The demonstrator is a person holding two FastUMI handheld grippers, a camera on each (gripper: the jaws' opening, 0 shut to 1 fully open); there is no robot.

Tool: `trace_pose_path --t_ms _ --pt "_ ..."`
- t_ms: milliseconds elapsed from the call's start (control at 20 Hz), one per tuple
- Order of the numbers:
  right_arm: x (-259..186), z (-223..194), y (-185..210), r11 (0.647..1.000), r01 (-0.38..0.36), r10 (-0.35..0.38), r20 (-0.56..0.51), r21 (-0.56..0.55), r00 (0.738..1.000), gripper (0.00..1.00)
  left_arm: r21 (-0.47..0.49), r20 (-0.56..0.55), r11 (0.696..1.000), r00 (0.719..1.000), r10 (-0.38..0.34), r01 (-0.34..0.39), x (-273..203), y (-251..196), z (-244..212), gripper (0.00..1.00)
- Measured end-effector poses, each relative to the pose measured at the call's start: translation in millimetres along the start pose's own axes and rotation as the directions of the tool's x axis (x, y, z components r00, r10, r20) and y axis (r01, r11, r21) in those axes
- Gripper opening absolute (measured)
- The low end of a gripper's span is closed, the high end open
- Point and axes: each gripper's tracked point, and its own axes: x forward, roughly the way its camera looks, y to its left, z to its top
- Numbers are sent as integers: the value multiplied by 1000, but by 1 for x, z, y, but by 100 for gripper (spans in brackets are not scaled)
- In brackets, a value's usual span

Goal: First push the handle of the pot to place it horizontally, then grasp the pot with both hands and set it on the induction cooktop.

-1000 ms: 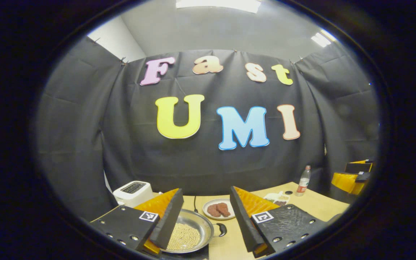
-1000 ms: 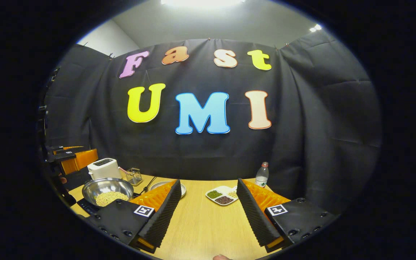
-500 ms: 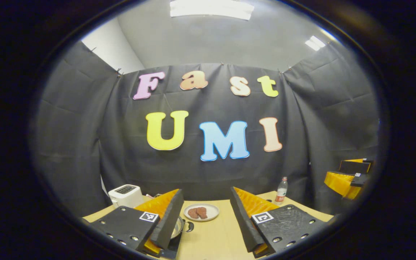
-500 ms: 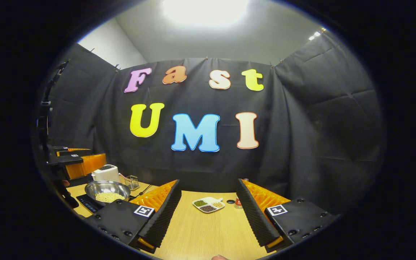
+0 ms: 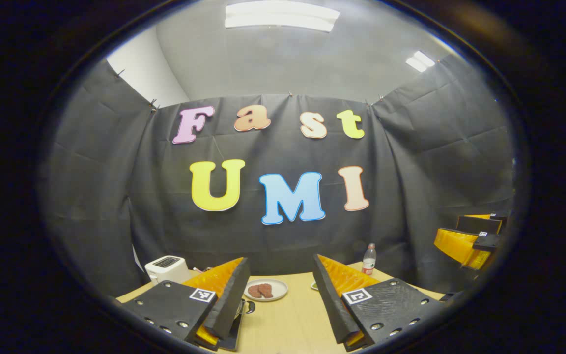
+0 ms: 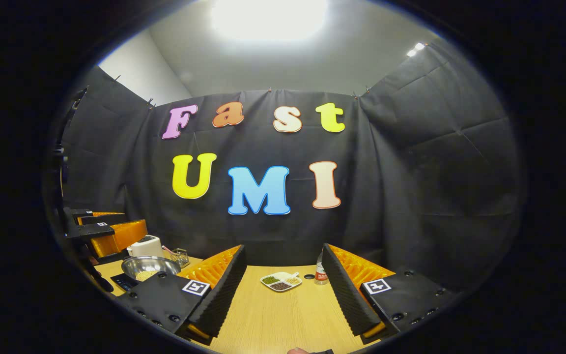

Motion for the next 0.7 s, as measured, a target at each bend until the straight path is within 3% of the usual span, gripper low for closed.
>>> trace_pose_path --t_ms 700 --pt "-20 2 27 1000 13 -13 -17 -2 1000 97 -25 10 1000 1000 -1 1 -23 24 -2 78"
